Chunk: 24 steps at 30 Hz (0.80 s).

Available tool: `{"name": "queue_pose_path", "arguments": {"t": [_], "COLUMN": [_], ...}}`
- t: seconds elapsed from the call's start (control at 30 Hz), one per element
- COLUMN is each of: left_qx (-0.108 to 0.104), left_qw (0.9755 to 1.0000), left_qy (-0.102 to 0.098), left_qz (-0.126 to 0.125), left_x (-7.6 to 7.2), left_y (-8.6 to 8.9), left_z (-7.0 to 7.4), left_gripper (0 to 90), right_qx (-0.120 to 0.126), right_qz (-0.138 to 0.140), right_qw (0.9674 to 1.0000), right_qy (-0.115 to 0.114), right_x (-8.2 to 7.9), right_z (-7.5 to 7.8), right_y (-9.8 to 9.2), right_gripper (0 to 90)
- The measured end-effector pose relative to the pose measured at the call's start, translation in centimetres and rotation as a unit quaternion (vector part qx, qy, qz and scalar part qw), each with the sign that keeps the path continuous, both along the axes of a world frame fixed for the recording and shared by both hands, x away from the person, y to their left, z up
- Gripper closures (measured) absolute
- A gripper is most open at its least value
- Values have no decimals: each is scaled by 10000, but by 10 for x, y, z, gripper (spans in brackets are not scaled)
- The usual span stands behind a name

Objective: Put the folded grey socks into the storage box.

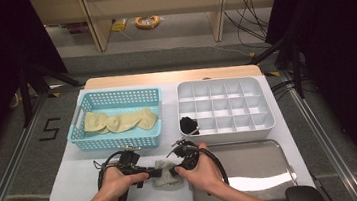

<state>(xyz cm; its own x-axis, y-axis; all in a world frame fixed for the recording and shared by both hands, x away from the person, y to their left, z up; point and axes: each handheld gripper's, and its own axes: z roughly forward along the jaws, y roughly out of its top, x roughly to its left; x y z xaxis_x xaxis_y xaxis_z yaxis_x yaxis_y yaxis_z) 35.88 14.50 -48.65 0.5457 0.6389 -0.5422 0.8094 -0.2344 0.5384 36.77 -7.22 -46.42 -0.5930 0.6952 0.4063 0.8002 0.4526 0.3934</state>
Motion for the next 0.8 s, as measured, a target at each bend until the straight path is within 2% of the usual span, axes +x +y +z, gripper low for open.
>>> {"name": "queue_pose_path", "arguments": {"t": [0.03,0.07,0.13,0.17,0.23,0.3,0.37,0.43,0.53,0.57,0.6,0.63,0.8], "left_qx": [0,-122,-95,-275,-242,-339,-370,-456,-401,-404,-430,-332,-340], "left_qw": [10000,9999,9999,9996,9996,9993,9989,9983,9982,9981,9982,9987,9986], "left_qy": [0,29,30,71,135,125,236,349,407,400,346,315,320], "left_qz": [0,-7,-30,57,58,49,146,127,193,256,228,212,232], "left_x": [0,0,0,0,0,1,0,1,1,1,2,3,5], "left_y": [0,1,2,1,3,5,6,7,7,6,7,6,2], "left_z": [0,1,2,2,3,4,6,7,10,12,12,14,17], "left_gripper": [798,801,803,804,805,806,806,806,805,806,806,806,801], "right_qx": [41,10,-21,10,6,22,-10,-11,-85,-67,-50,-45,-102], "right_qz": [60,17,-39,-45,-65,-79,-120,-118,-188,-172,-149,-183,-250], "right_qw": [10000,10000,10000,10000,10000,9999,9999,9998,9997,9996,9995,9995,9993], "right_qy": [-59,-59,-15,-5,-5,-89,-107,-166,-140,-218,-264,-250,-262], "right_x": [0,0,0,0,0,0,1,2,1,1,2,1,-1], "right_z": [0,0,0,-1,-1,-1,-1,-2,-3,-4,-4,-4,-5], "right_y": [0,0,0,0,0,0,1,2,6,8,8,9,14], "right_gripper": [900,900,900,900,900,900,900,900,900,900,900,900,900]}}
